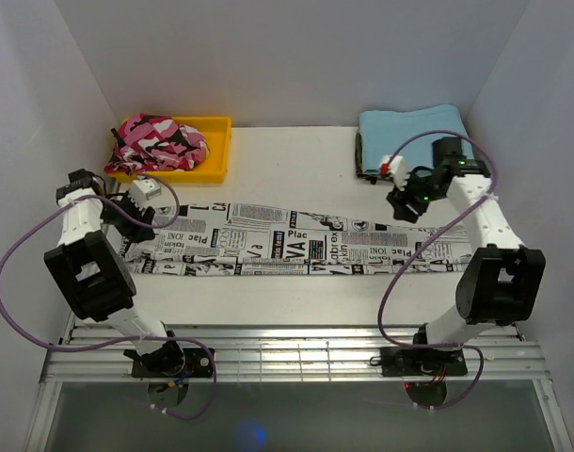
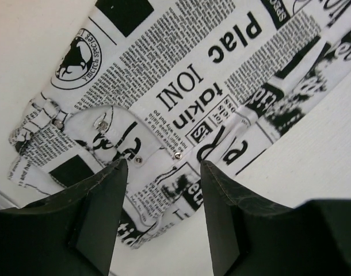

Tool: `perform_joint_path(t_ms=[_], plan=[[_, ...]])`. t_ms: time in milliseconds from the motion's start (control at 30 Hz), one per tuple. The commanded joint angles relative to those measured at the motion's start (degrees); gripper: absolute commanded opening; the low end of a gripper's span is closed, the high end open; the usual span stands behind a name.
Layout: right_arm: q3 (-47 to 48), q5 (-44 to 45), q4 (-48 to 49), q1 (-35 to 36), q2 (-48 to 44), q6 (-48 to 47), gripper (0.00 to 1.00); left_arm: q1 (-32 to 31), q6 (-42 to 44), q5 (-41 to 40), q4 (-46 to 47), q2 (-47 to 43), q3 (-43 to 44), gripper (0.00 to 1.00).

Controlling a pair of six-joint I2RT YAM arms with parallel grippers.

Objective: Fold and stack the trousers
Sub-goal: Fold the trousers

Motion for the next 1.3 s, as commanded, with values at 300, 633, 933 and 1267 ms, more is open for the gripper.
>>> perform_joint_path(t_ms=[300, 633, 933, 1267], plan=[[-4.71, 2.29, 13.48, 42.04, 5.32, 14.59, 0.48, 5.23, 26.1, -2.54, -9.82, 6.68, 3.85, 0.56], [-9.37, 10.63, 23.76, 52.79, 12.1, 15.21, 0.45, 6.28, 28.57, -0.43, -8.59, 8.89, 2.8, 0.57], [-11.65, 16.96, 29.74, 53.67, 14.65, 15.74, 0.43, 6.72, 27.43, 0.27, -6.31, 8.98, 2.28, 0.57], [-11.22, 17.59, 28.09, 53.93, 13.07, 15.47, 0.08, 8.21, 29.19, 0.27, -4.29, 8.54, 2.09, 0.55]])
